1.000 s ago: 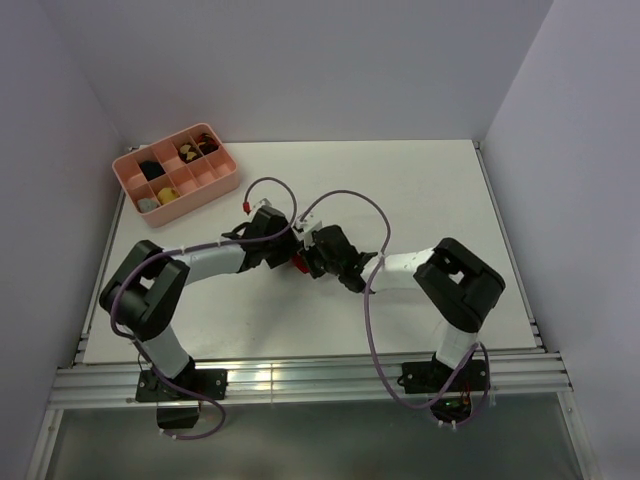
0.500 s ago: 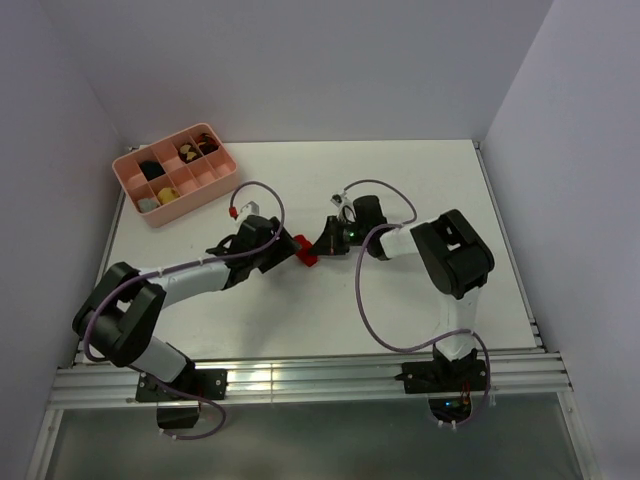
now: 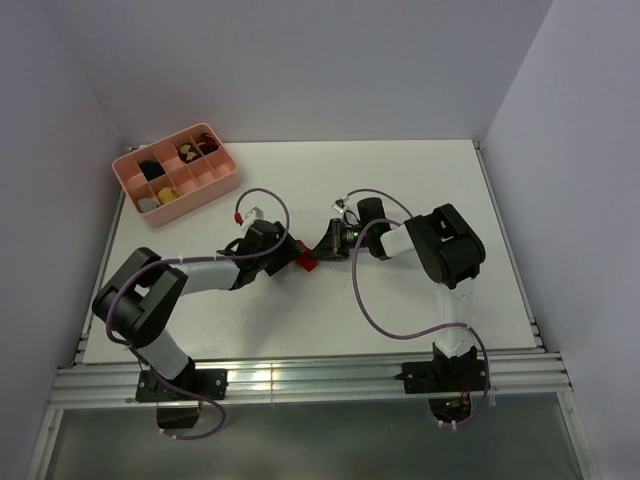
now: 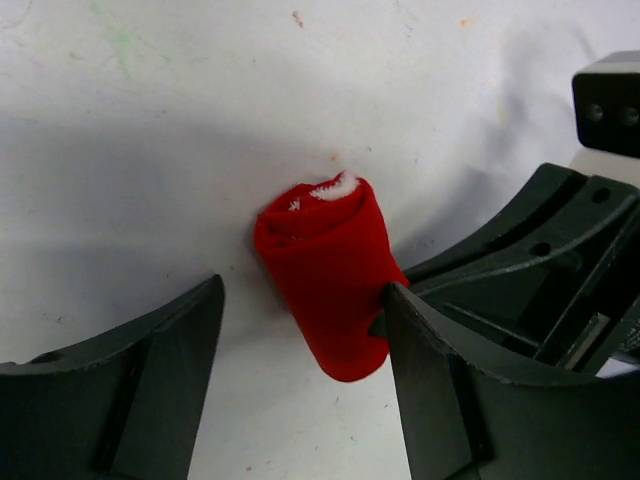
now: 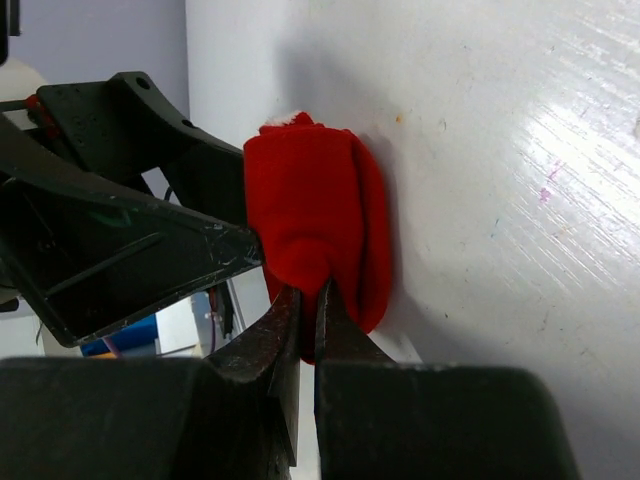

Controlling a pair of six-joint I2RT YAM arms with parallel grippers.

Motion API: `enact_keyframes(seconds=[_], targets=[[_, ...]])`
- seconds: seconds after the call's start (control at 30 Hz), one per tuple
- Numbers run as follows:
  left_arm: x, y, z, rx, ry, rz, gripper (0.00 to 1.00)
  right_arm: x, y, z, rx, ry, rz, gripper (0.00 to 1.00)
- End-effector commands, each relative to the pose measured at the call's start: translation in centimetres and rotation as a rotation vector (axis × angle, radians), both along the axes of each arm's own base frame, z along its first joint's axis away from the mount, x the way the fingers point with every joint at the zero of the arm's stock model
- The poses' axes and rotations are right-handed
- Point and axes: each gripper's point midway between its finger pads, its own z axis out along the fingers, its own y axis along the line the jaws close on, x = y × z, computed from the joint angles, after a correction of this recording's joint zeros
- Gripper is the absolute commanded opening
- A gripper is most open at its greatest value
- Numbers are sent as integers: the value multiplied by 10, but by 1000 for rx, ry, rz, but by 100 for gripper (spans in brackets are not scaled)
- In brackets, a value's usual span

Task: Roll the socks
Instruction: Roll the sock at the center of the board.

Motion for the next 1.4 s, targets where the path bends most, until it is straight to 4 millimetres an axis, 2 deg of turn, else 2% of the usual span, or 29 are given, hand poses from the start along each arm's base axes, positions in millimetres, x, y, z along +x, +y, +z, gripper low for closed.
enact_keyframes(seconds=[0.0, 0.2, 0.3, 0.4, 0.43, 0.47, 0.5, 0.53, 0.6, 0.63, 0.7, 0.73, 0.77, 0.8, 0.87, 0.93, 0.97, 1.0, 1.13, 1.17, 1.37], targets=[[18, -7, 13, -38, -44, 53, 70, -8, -5, -24, -58, 80, -6, 0], [19, -5, -4, -26, -1, 83, 64, -9, -7, -29, -83, 69, -2, 0], [19, -3, -15, -9, 20, 99, 54, -9, -9, -31, -95, 60, -5, 0], [15, 0, -26, 12, 48, 103, 37, -10, -11, -28, -114, 17, 7, 0], [15, 0, -26, 9, 47, 98, 27, -9, -11, -27, -126, 1, 5, 2], [13, -1, -28, 11, 50, 93, 24, -10, -14, -30, -150, -4, -2, 4], [12, 1, -29, 16, 51, 90, 20, -9, -14, -28, -162, -22, -2, 12], [11, 0, -29, 19, 49, 86, 13, -8, -15, -22, -170, -63, -2, 17], [10, 0, -28, 33, 47, 74, 9, -7, -17, -21, -216, -116, -8, 31], [10, 0, -27, 37, 47, 69, 7, -4, -17, -10, -227, -165, -15, 35], [10, 2, -24, 55, 42, 64, 6, 0, -21, -9, -307, -243, -39, 44], [9, 2, -24, 61, 42, 62, 6, 2, -23, -6, -340, -275, -55, 46], [9, 3, -24, 66, 41, 59, 6, 4, -25, 5, -361, -312, -73, 47], [9, 3, -23, 74, 40, 53, 6, 8, -28, 4, -414, -360, -97, 50], [8, 2, -22, 76, 43, 45, 7, 12, -31, 17, -453, -443, -130, 52], [8, 1, -21, 79, 43, 37, 6, 14, -34, 20, -523, -533, -149, 54], [9, 0, -20, 77, 42, 35, 7, 16, -34, 28, -535, -583, -165, 56], [9, 0, -19, 79, 43, 34, 7, 13, -35, 26, -563, -625, -153, 56], [9, -1, -16, 79, 42, 24, 7, 7, -24, 34, -599, -766, -138, 61], [10, -2, -15, 77, 40, 22, 7, 3, -17, 37, -588, -795, -125, 61], [10, -4, -13, 82, 41, 11, 7, -2, -4, 40, -621, -912, -94, 62]])
